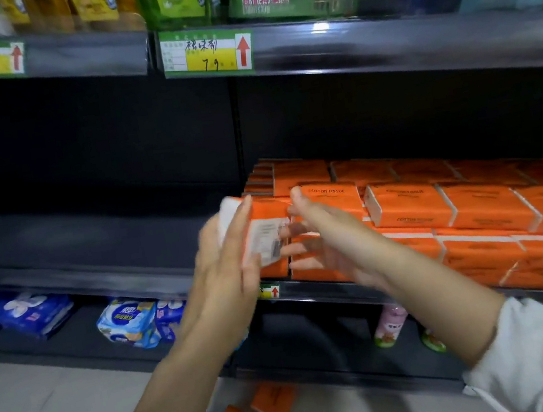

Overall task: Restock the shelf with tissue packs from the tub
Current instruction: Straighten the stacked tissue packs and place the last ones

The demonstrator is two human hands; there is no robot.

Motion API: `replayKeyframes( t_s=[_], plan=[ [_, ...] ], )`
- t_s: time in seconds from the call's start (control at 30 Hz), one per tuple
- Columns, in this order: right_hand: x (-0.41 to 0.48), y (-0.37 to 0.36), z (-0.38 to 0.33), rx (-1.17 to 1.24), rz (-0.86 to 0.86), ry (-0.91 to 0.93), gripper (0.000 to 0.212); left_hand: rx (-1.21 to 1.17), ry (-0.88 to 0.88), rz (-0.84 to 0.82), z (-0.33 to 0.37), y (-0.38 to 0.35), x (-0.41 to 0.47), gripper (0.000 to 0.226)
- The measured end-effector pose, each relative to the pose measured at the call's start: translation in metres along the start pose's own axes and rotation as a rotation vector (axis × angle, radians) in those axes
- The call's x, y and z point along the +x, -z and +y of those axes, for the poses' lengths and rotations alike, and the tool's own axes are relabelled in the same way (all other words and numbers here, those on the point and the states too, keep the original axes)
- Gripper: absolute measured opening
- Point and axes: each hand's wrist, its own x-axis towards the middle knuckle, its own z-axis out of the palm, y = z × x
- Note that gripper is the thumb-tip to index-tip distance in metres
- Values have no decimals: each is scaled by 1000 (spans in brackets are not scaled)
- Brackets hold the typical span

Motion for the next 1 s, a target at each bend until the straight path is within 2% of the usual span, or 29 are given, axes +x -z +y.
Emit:
replayKeyframes(
  t_s=[0.07, 0.13, 0.17, 0.23, 0.3, 0.33, 0.4, 0.47, 0.5, 0.57, 0.63, 0.7, 0.77, 0.83, 0.9, 1.0],
  plan=[
    [-11, -7, 8, 124, -87, -11, 63, 149, -133, 4, 0, -7, -6, 98],
    [-15, -12, 18, 172, -78, 10, 78, 213, -169, 24, 2, -10, -10, 105],
    [-16, -13, 22, 177, -67, 30, 77, 231, -181, 22, 3, -10, -12, 106],
    [-17, -11, 31, 221, -26, 57, 59, 231, -214, -39, 7, -10, -16, 112],
    [-18, -5, 34, 283, 32, 64, 43, 106, -168, -137, 10, -8, -19, 114],
    [-18, -1, 36, 297, 59, 62, 37, 12, -124, -147, 10, -7, -20, 110],
    [-18, 8, 38, 325, 106, 42, 29, -138, -27, -43, 11, -4, -18, 89],
    [-18, 15, 39, 354, 136, 16, 21, -161, 70, 88, 8, -1, -15, 67],
    [-18, 18, 39, 361, 142, 8, 17, -138, 138, 117, 6, 0, -13, 65],
    [-19, 21, 39, 382, 141, -4, 11, -139, 339, 95, 2, 1, -10, 71],
    [-19, 23, 41, 392, 117, -1, 12, -331, 540, 24, 1, 1, -6, 72],
    [-18, 22, 42, 387, 91, 1, 14, -556, 659, -63, 6, 1, -5, 55],
    [-17, 21, 44, 395, 74, 3, 14, -629, 667, -125, 9, -1, -5, 33],
    [-16, 20, 44, 390, 59, 9, 17, -644, 633, -120, 9, -4, -5, 23],
    [-13, 21, 44, 337, 65, 31, 32, -656, 582, -102, 9, -2, -4, 22],
    [-13, 27, 41, 69, 113, 101, 56, -583, 484, -110, 9, 4, -3, 36]
  ],
)
